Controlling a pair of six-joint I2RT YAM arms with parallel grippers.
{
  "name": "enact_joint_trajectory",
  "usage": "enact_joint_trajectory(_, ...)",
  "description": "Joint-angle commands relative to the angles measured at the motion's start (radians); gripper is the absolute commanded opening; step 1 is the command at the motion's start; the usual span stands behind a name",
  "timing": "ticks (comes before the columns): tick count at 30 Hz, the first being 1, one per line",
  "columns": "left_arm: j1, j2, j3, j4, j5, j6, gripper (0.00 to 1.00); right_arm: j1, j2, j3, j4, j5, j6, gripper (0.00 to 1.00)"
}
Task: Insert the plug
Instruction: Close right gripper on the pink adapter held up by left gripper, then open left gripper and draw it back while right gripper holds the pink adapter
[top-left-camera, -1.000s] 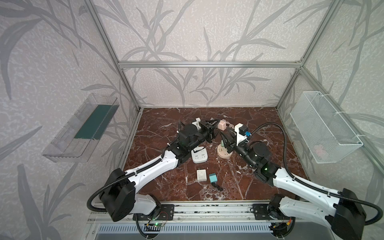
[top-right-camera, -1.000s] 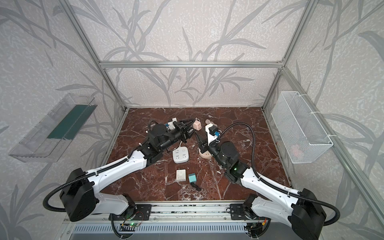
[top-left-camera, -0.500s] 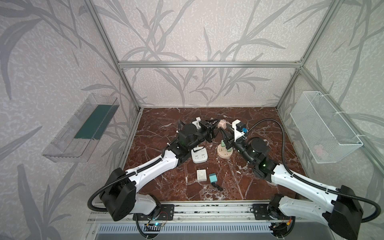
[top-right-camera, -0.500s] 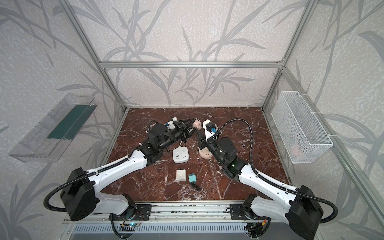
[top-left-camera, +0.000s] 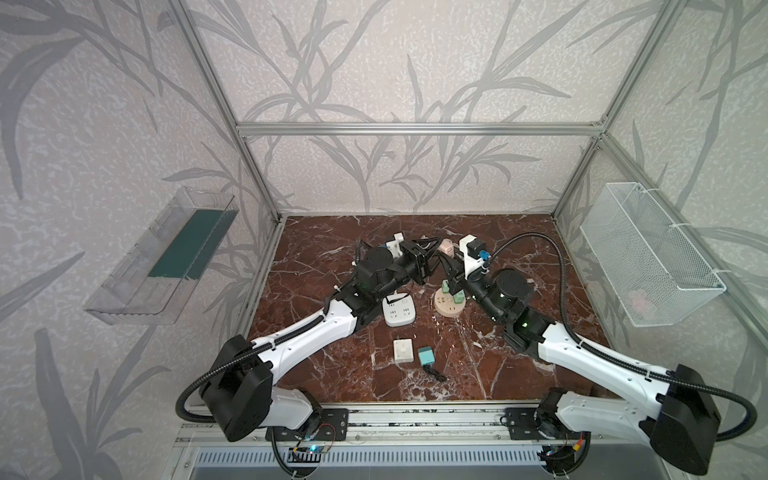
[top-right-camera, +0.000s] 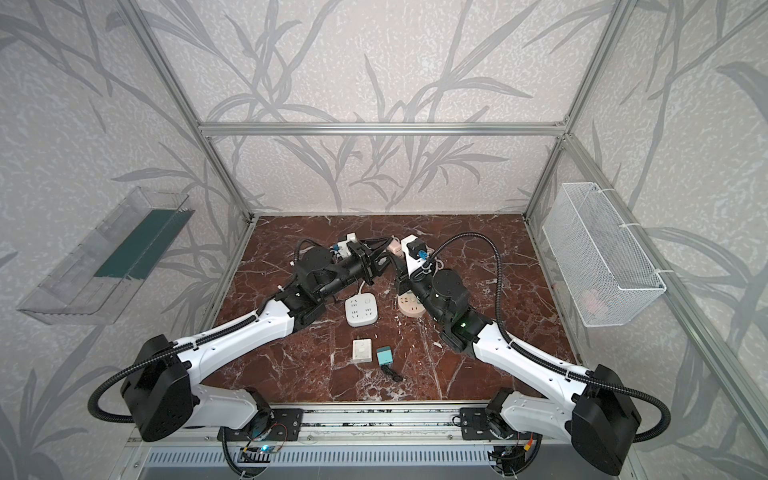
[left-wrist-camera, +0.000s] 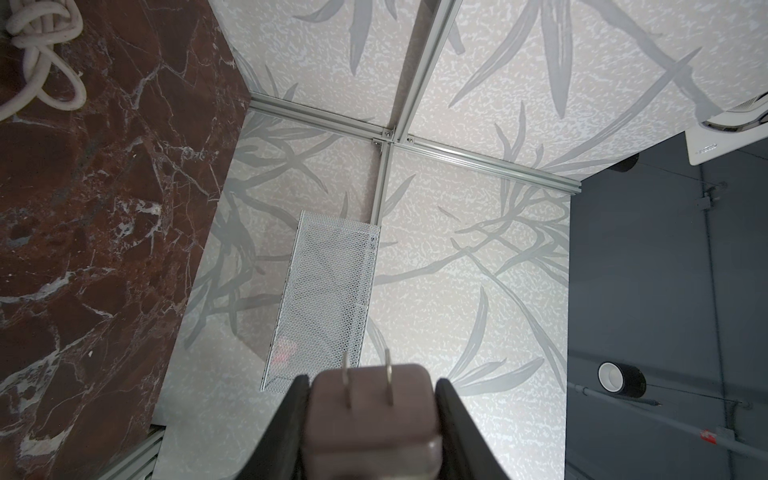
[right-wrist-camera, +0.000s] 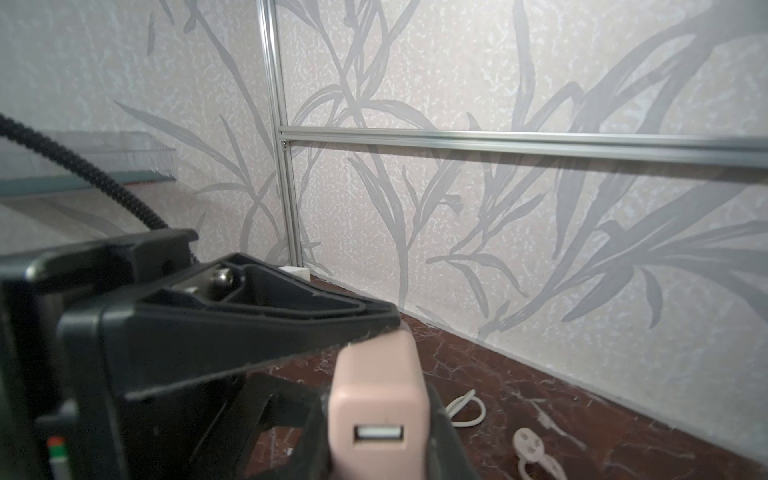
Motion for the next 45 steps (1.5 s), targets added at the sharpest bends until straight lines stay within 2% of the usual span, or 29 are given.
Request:
enact_joint_trajectory(1,-0.015,0.014,0.041,0.030,0.077,0.001,0.00,0.005,-0.003,0.039,-0.019,-0.050,0.008,0.00)
enact_joint_trajectory(5,-0.014,0.028,0.036,-0.012,0.116,0.013,0.00,0.003,-0.023,0.040,-0.038,-0.037,0.023,0.00)
enact_joint_trajectory(6,-0.011,0.031,0.031,-0.017,0.130,0.019,0.06,0.001,-0.028,0.042,-0.053,-0.034,0.031,0.00)
enact_joint_trajectory(9,0.004,0.013,0.010,-0.083,0.141,0.047,0.74,-0.007,-0.045,0.056,-0.123,-0.042,0.056,0.00)
enact_joint_trajectory(10,0.009,-0.003,0.006,-0.128,0.129,0.074,0.91,-0.012,-0.050,0.064,-0.155,-0.048,0.068,0.00)
enact_joint_trajectory(11,0.015,-0.025,0.013,-0.199,0.118,0.120,0.99,-0.017,-0.054,0.079,-0.198,-0.050,0.082,0.00)
enact_joint_trajectory(14,0.040,-0.097,0.061,-0.459,0.055,0.288,0.99,-0.036,-0.062,0.123,-0.346,-0.067,0.137,0.00)
enact_joint_trajectory(17,0.049,-0.173,0.124,-0.720,-0.109,0.474,0.99,-0.059,-0.056,0.193,-0.533,-0.081,0.198,0.00)
enact_joint_trajectory(19,0.062,-0.221,0.147,-0.851,-0.218,0.549,0.99,-0.069,-0.047,0.239,-0.644,-0.087,0.231,0.00)
enact_joint_trajectory(22,0.086,-0.279,0.148,-0.901,-0.309,0.674,0.99,-0.072,-0.031,0.299,-0.770,-0.099,0.271,0.00)
enact_joint_trajectory(27,0.105,-0.248,0.252,-1.079,-0.330,0.898,0.99,-0.072,0.011,0.390,-0.936,-0.136,0.310,0.00)
enact_joint_trajectory(31,0.106,-0.249,0.244,-1.145,-0.384,0.963,0.99,-0.066,0.042,0.447,-1.032,-0.159,0.335,0.00)
enact_joint_trajectory(37,0.106,-0.300,0.179,-1.159,-0.460,1.077,0.99,-0.049,0.145,0.558,-1.257,-0.019,0.501,0.00)
enact_joint_trajectory(41,0.106,-0.321,0.173,-1.204,-0.534,1.141,0.98,-0.049,0.193,0.586,-1.275,-0.032,0.523,0.00)
enact_joint_trajectory(45,0.106,-0.329,0.159,-1.215,-0.553,1.171,0.98,-0.049,0.230,0.615,-1.289,-0.040,0.508,0.00)
